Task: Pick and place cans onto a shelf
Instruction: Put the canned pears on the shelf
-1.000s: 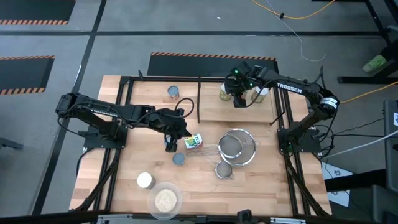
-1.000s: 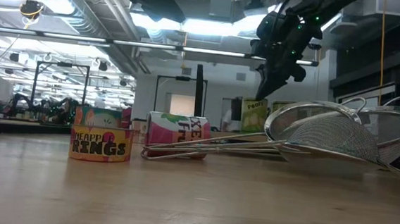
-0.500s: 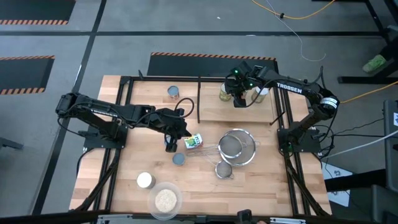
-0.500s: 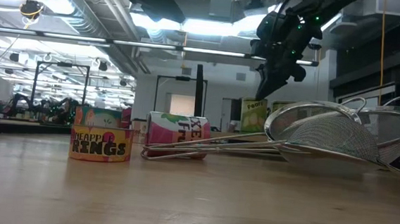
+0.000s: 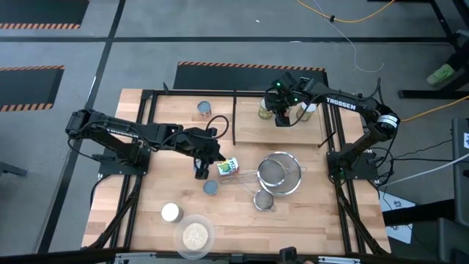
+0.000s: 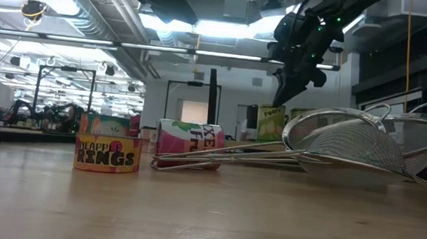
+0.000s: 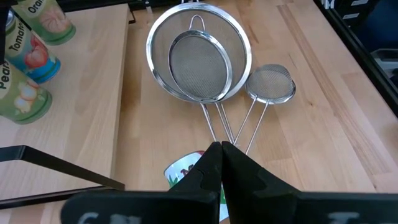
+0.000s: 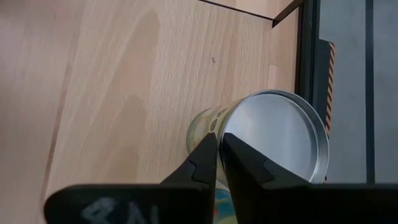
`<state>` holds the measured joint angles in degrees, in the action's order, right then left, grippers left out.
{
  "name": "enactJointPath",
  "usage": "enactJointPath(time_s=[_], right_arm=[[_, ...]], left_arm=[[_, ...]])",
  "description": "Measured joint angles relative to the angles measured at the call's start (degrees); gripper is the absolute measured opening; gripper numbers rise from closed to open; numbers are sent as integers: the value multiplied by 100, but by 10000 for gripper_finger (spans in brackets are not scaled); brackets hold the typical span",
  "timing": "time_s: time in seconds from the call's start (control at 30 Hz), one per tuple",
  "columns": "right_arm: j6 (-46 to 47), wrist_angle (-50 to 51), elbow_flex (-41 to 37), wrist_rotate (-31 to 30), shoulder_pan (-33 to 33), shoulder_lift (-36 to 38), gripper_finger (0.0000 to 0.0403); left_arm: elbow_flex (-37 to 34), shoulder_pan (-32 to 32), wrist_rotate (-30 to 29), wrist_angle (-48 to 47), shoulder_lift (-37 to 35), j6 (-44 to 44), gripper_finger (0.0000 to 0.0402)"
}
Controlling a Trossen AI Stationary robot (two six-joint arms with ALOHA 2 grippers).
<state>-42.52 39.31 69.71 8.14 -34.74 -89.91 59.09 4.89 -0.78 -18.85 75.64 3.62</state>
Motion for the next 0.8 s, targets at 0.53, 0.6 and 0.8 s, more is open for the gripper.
enactJointPath(time_s=[0.53, 0.6, 0.8], right_arm=[[21, -46, 0, -4, 0, 0, 79], [33, -44, 0, -4, 0, 0, 98], [26, -44, 1, -2, 0, 0, 131]], left_arm=[[0, 0, 2, 0, 0, -1, 0], [0, 0, 2, 0, 0, -1, 0], [0, 2, 0, 0, 0, -1, 0]])
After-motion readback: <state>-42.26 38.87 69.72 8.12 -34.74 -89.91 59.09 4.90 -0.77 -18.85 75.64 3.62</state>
